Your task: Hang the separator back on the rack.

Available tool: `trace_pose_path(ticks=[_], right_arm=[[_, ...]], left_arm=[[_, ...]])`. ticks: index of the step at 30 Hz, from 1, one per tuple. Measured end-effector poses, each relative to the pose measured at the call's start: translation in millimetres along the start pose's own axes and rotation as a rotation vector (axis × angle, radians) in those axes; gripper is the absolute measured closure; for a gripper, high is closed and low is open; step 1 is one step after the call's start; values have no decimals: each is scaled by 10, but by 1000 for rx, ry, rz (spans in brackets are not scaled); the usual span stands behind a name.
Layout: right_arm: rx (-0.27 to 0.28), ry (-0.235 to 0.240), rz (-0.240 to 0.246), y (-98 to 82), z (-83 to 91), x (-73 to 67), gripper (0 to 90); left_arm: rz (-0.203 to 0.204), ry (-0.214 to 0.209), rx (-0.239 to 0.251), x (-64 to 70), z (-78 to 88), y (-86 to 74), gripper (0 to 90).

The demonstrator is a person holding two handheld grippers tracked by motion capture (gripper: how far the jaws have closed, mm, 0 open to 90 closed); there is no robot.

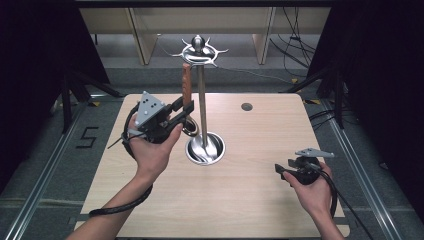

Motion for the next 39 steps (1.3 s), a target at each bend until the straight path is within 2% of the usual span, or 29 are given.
trace_pose_path(ticks=[6,7,10,11,12,13,15,16,18,19,24,25,27,28,29,33,35,36,38,39], right_arm=[[11,20,12,6,-10,-6,432],[-11,9,-11,-6,4,-12,432],[-3,-5,-3,-2,5,1,432],[8,22,8,5,-10,-9,432],[8,22,8,5,-10,-9,432],[-12,13,-16,-7,2,-18,432],[-11,10,-11,-6,3,-14,432],[-11,10,-11,-6,3,-14,432],[-3,14,-2,-1,-2,-12,432],[11,22,12,6,-11,-10,432],[10,21,11,5,-12,-11,433],[-2,-7,6,-1,3,5,432],[-2,-7,5,-1,4,4,432],[2,-5,10,1,1,6,432],[-10,-10,-1,-5,9,2,432],[-14,-12,4,-7,11,6,432],[1,-9,13,0,1,11,432],[-1,-9,17,-2,2,14,433],[-13,-13,5,-7,10,8,432],[-14,-11,4,-8,10,7,432]], left_arm=[[-5,9,-10,-25,-28,-5,678],[-4,10,-14,-26,-31,-8,678],[-5,8,-17,-28,-43,-12,678],[-5,9,-18,-28,-47,-13,678],[-6,9,-19,-30,-48,-13,678],[-5,11,-19,-32,-57,-12,677],[-5,14,-21,-38,-64,-12,678],[8,11,-24,-29,-70,-17,678],[10,12,-24,-29,-75,-17,678],[7,13,-26,-32,-79,-17,678],[1,22,-37,-51,-100,-24,678],[-16,31,-36,-74,-110,-20,678],[-1,28,-40,-66,-118,-29,677],[-21,36,-38,-82,-125,-23,677],[-5,34,-44,-70,-134,-32,677],[-16,41,-48,-80,-164,-35,677],[-20,44,-51,-86,-181,-37,677],[-40,53,-51,-102,-187,-32,677],[-24,49,-53,-91,-196,-38,677],[-41,57,-51,-103,-201,-31,677]])
Point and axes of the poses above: each handheld gripper's, and its own axes: z roughly backward along the jaws, y roughly out of its top, x roughly to its right, the point moved 6 cm from there along -z, roughly forward along the jaws, and after that the axes turned 7 degrees about -y, right-handed, at the moved point
